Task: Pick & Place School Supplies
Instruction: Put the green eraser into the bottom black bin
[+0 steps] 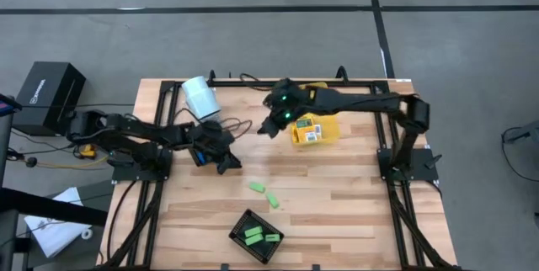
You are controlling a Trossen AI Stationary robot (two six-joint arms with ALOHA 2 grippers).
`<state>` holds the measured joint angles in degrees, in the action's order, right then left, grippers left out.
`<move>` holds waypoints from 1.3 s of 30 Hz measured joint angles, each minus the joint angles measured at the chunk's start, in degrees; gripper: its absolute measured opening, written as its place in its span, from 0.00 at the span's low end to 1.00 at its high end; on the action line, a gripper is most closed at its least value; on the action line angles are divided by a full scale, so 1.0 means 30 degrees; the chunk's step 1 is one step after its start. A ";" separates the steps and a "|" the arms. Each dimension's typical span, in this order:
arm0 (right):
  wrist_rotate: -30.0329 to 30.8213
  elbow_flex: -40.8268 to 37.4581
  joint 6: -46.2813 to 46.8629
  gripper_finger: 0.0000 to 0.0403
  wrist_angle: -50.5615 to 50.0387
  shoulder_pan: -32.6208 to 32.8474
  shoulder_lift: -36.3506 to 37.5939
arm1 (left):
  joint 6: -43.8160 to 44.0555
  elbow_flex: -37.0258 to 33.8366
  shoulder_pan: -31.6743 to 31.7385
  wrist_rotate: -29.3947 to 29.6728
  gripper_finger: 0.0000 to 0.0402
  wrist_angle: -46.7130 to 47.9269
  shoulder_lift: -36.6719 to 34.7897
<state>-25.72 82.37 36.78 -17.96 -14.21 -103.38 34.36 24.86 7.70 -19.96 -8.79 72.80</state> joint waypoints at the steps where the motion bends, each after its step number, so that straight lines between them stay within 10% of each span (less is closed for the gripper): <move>1: 0.0358 0.0000 -0.0171 0.00 -0.0291 -0.0083 0.0326 | -0.0157 -0.0002 -0.0276 -0.0034 0.27 0.0131 0.0354; 11: 0.1482 -0.0007 -0.0490 0.00 -0.1886 0.0539 0.0951 | -0.0820 -0.0044 -0.1951 0.0024 0.02 -0.2857 0.3682; 32: 0.1065 -0.0007 -0.0415 0.00 -0.1737 0.0236 0.1176 | 0.0247 0.0809 -0.1582 -0.1317 0.07 -0.3968 0.1130; 39: 0.0576 0.0029 -0.1224 0.00 -0.1718 -0.0007 0.1801 | 0.1515 0.0787 -0.2879 -0.2971 0.04 0.1735 -0.1035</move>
<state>-23.99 82.46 33.11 -23.11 -14.23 -97.98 38.91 27.22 -0.94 -28.88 -3.58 69.69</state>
